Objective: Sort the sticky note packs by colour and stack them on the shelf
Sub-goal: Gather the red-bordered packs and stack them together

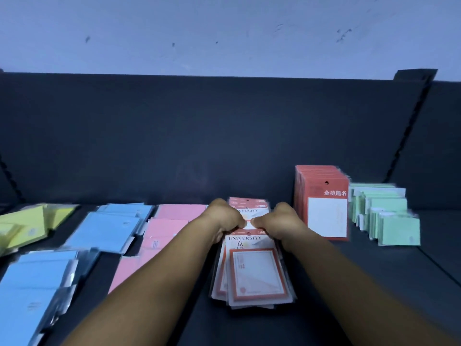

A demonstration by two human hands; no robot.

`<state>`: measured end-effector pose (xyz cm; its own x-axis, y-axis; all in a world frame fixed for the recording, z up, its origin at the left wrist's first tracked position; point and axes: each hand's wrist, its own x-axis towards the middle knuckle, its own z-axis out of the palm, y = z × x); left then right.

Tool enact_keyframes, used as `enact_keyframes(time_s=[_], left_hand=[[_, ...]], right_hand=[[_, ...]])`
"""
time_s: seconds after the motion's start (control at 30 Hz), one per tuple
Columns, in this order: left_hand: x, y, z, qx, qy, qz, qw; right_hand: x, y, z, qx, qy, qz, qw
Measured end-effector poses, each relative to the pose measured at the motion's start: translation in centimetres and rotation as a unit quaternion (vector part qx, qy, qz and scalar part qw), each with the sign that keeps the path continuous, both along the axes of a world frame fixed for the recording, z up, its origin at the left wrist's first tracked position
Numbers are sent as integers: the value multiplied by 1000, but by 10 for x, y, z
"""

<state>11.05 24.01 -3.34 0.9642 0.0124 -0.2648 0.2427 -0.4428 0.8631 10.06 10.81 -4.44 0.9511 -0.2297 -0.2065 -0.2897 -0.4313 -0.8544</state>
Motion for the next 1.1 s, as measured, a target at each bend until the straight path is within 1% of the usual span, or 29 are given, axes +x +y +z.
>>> enact_keyframes(time_s=[0.1, 0.2, 0.33, 0.4, 0.43, 0.53, 0.63, 0.7, 0.77, 0.87, 1.1], left_hand=[[-10, -2, 6, -58, -14, -17, 998], [-16, -4, 10, -94, -66, -38, 993], [-21, -2, 13, -79, -188, -31, 979], [-23, -1, 13, -56, -220, -38, 973], [-24, -1, 10, -42, -219, -45, 974], [-25, 1, -1, 12, -192, -59, 980], [-27, 3, -8, 58, -169, -64, 982], [-28, 3, -10, 92, -163, -76, 979], [-27, 2, -11, 132, -161, -80, 975], [-22, -1, -10, 177, -172, -59, 967], [6, -9, -14, 205, -181, -1, 962]], right_hand=[[0, -4, 5, 77, -2, 3, 997], [-4, -7, 11, 95, -47, 15, 994], [-10, -15, 17, 83, -163, 42, 982], [-16, -17, 16, 86, -196, 58, 975], [-18, -17, 15, 80, -201, 63, 974], [-23, -19, 8, 36, -180, 76, 980], [-27, -19, 6, -59, -115, 94, 987], [-30, -18, 4, -122, -77, 100, 984], [-30, -17, 1, -157, -71, 91, 981], [-25, -14, -2, -167, -86, 62, 980], [-2, -10, -4, -194, -102, 13, 976]])
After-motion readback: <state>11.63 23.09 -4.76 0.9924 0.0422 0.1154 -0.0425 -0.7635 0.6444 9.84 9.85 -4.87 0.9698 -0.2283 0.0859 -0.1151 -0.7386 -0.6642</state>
